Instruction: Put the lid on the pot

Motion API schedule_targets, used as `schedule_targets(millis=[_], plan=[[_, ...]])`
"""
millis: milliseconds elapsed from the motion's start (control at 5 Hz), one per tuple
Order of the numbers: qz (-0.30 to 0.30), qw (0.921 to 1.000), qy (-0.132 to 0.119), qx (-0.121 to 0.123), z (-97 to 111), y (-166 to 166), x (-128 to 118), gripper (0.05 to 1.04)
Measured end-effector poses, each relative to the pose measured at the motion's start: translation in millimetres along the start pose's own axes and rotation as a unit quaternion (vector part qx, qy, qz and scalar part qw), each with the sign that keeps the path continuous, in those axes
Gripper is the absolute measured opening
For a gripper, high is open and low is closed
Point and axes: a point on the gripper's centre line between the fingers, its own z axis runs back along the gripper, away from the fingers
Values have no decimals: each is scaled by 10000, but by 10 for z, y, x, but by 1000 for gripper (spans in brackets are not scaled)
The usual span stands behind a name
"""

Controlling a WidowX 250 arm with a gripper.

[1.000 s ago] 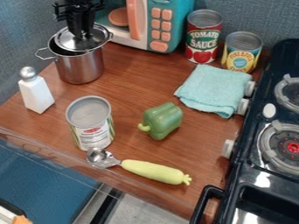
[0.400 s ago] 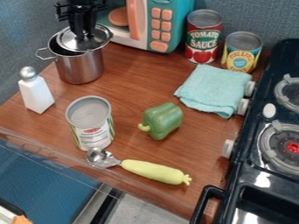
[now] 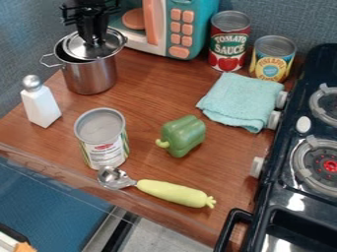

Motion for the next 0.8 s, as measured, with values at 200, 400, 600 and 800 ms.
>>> schedule_targets(millis=[200, 400, 600, 800], plan=[[-23, 10000, -11, 19, 5, 34, -11, 277], [-58, 10000, -9, 62, 10, 68, -37, 277], [-77, 9999, -5, 89, 0, 87, -42, 277], [-117, 9999, -40, 87, 4, 105, -47, 277]])
